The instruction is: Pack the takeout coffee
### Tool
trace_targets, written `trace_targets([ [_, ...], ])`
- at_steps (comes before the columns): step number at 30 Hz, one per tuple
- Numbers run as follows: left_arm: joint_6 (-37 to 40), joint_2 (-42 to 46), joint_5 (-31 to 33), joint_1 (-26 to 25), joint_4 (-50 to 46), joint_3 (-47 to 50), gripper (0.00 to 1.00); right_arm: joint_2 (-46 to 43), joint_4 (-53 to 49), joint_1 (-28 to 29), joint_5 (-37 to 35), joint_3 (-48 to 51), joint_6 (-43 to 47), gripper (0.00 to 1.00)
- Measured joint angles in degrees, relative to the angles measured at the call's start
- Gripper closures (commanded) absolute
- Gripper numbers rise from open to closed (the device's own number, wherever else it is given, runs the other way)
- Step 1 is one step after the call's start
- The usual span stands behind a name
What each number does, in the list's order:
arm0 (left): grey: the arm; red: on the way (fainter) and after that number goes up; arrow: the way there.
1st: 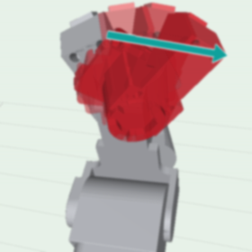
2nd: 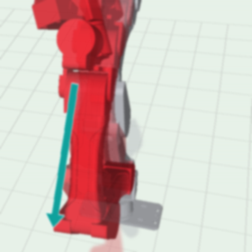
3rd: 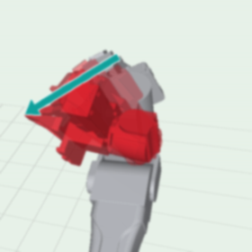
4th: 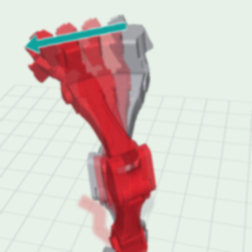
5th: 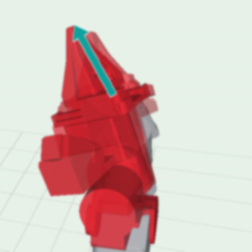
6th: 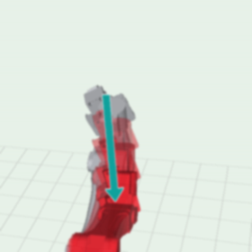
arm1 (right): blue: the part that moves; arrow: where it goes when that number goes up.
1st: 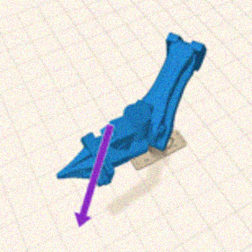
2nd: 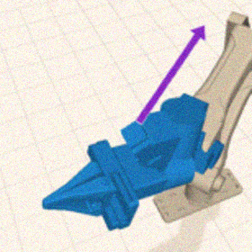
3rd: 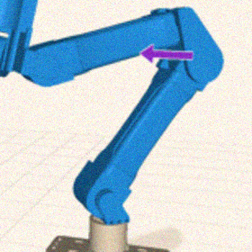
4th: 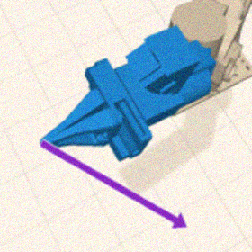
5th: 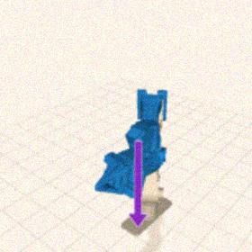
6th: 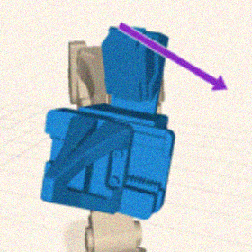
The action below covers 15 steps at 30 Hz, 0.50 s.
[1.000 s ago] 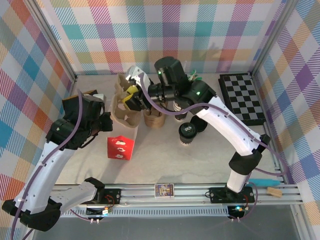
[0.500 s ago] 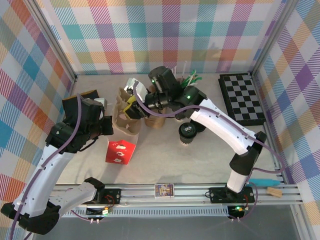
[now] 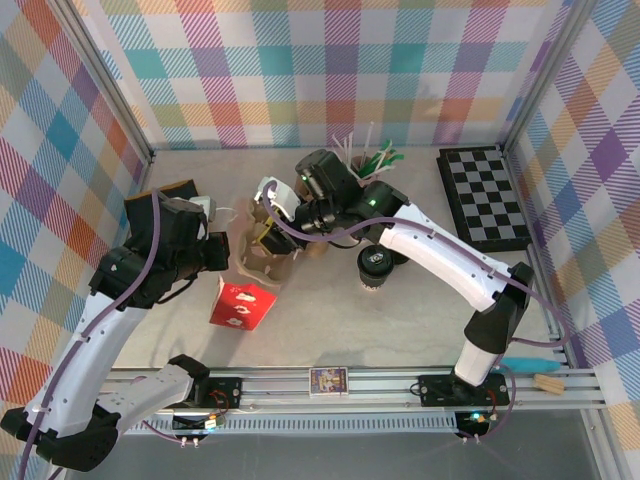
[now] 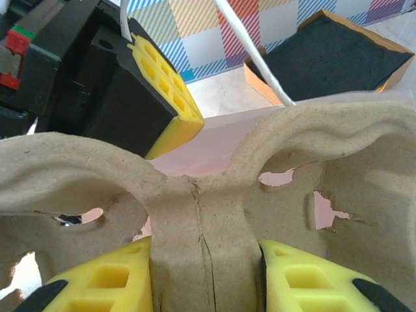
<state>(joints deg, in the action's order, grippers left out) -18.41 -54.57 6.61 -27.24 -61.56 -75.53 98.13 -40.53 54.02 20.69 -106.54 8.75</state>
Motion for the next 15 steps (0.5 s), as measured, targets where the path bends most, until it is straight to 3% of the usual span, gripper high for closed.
trace_targets([
  [15,0.0,0.1,-3.6,0.0,0.7,0.8,1.0,7.3,-3.1,0.0,-4.4,-4.3,6.2,0.76],
])
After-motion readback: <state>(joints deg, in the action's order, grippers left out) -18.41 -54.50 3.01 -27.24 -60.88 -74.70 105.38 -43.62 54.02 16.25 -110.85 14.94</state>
